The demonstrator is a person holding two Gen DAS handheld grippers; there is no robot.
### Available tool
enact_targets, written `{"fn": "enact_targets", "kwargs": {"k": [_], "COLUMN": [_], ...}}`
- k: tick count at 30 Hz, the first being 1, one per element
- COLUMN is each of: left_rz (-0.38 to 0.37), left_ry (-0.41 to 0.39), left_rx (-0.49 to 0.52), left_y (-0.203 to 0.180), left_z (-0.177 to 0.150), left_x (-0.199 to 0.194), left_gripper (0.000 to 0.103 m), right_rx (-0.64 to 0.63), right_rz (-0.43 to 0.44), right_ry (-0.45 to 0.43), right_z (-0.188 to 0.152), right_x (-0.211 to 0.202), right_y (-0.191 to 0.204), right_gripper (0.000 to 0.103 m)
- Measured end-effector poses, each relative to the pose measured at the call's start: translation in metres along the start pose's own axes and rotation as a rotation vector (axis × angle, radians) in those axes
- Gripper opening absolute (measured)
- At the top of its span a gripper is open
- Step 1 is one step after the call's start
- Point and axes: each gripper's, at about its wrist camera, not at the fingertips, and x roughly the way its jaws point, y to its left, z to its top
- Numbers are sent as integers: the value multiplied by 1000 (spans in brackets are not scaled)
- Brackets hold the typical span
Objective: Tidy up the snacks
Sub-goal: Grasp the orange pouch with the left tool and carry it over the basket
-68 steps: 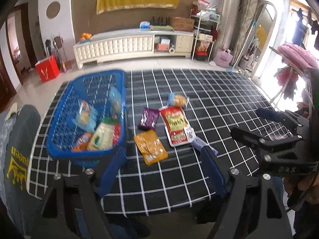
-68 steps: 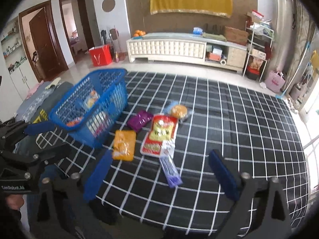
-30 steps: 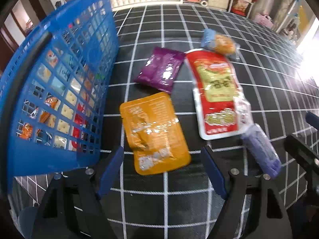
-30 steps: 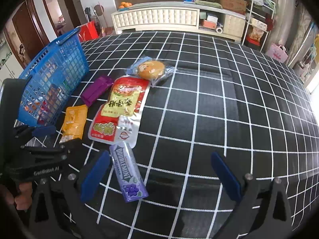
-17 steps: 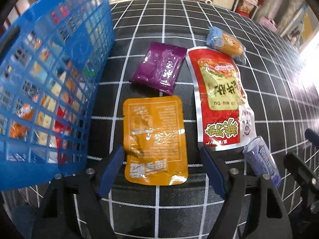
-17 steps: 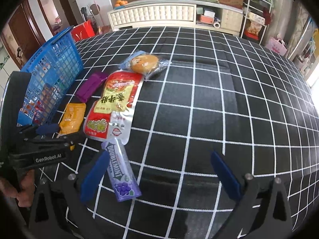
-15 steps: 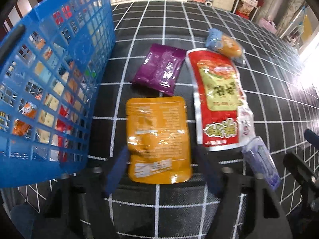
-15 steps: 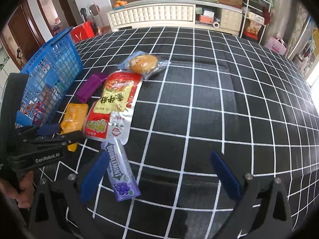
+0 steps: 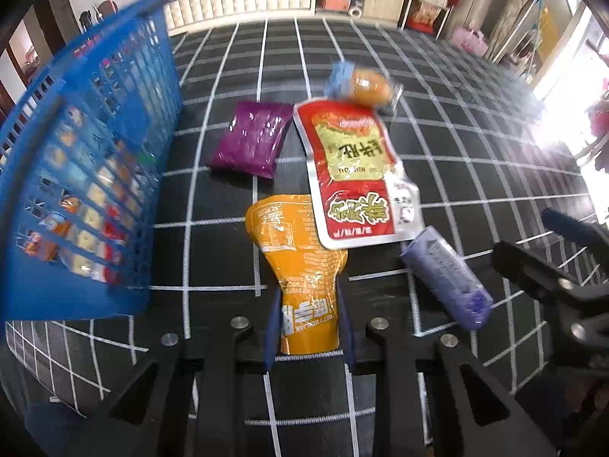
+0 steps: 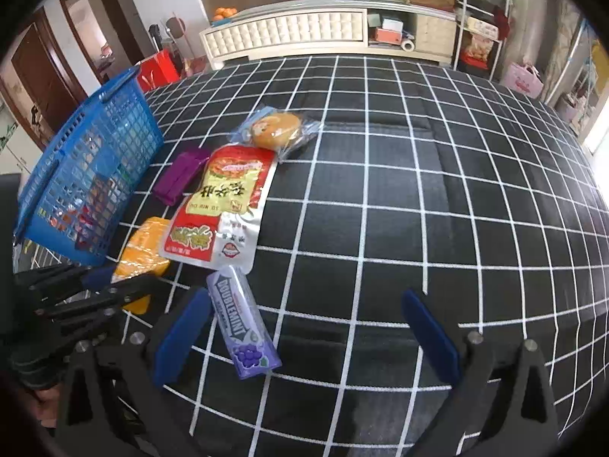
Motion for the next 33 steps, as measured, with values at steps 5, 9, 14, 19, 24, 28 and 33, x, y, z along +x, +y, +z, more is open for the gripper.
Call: {"fn": "enact_targets", "kwargs": {"k": [5,9,14,19,24,28,33], "left_rz": [-26,-43,-49,-41,-13,17,41], "left_ry": [-88,-158,-214,-246,-290,-309,-316], "left_rx": [-9,-6,-15,-38,-60,-119,-196], "left_y": [15,30,44,67,88,107,132], "left_z": [3,7,5,5,11,19,24], "left_x": [-46,-79,-106,-118,-116,-112,-111], "left_gripper": [24,24,24,24,24,24,24], "right_rx": [7,-11,-36,-41,-54,-77,-62], "right_rz": [10,18,29,51,43,13,-12], "right_ry": [-23,-46,-56,-43,7,68,119], "right_z": [8,16,28,42,53,55,52], "right_x": [-11,-20,-24,-13,16,46,73], "right_y": [9,24,46,63,77,85,84], "right_gripper": [103,103,103,103,102,102,102]}}
